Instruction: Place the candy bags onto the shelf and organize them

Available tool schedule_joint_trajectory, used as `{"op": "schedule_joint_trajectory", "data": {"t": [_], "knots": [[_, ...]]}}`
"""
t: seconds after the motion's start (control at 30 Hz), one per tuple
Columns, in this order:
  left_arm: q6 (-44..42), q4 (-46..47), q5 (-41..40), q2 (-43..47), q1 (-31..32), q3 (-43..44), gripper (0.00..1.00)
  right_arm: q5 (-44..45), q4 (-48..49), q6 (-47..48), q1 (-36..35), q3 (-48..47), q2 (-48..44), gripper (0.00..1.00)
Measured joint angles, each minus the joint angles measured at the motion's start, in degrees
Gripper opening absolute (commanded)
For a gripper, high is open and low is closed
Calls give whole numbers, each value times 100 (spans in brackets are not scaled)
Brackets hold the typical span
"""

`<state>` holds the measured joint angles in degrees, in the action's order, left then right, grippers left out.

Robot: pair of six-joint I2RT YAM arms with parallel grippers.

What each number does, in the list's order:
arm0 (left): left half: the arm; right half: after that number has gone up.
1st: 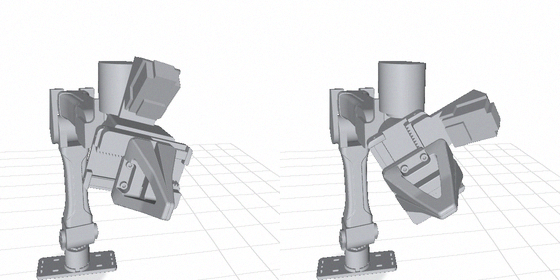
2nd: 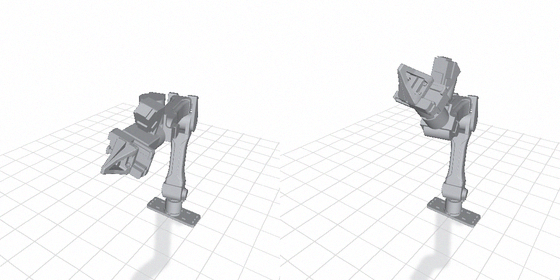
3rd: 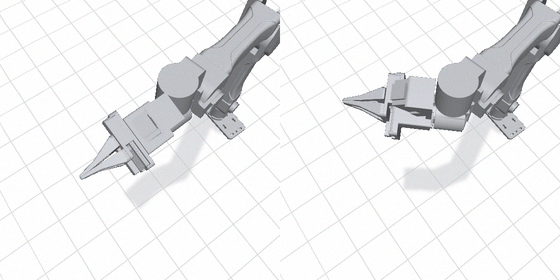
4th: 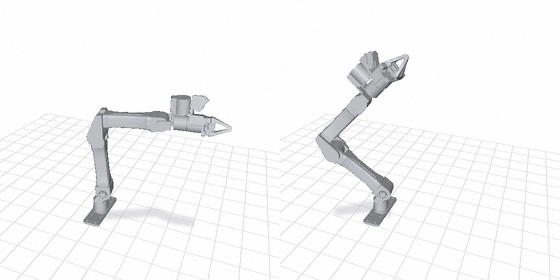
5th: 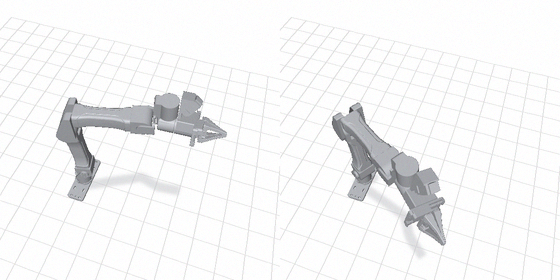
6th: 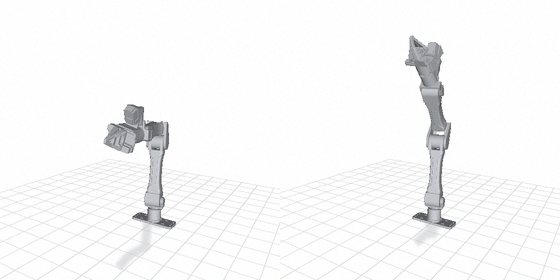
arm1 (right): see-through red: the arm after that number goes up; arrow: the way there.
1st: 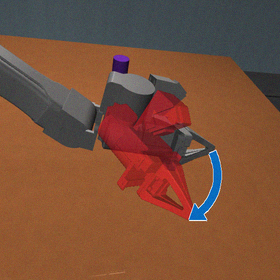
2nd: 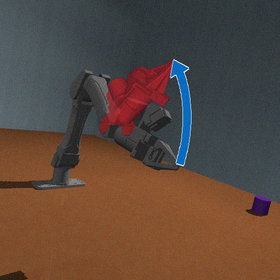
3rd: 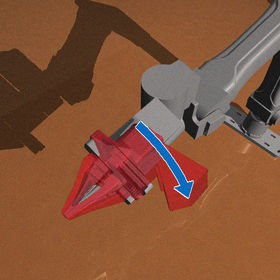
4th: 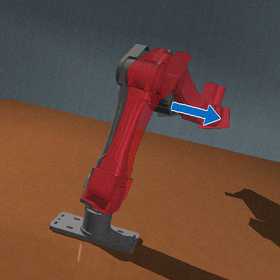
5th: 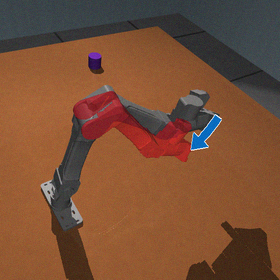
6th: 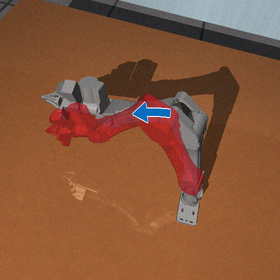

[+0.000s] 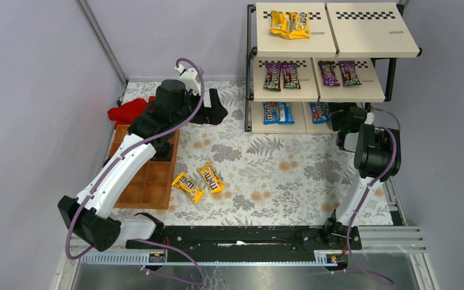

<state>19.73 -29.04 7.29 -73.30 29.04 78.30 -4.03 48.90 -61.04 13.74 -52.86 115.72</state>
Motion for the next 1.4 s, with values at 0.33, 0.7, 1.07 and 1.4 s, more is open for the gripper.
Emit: {"op": "schedule_joint_trajectory", "data": {"t": [0.33, 0.7, 1.07, 1.4], "knots": [[0, 11, 0, 0, 15, -2, 99, -208, -953, 240, 105, 223, -688, 93], [0, 42, -63, 0, 15, -17, 99, -387, -2297, 1222, 341, 1740, -2568, 100], [15, 177, -203, -103, -114, -197, 99, -874, -2828, 2107, -2337, 2277, -3716, 100], [476, 293, -299, 31, -120, -907, 99, -2024, -2013, 1661, -4752, 2223, -2865, 99]]}}
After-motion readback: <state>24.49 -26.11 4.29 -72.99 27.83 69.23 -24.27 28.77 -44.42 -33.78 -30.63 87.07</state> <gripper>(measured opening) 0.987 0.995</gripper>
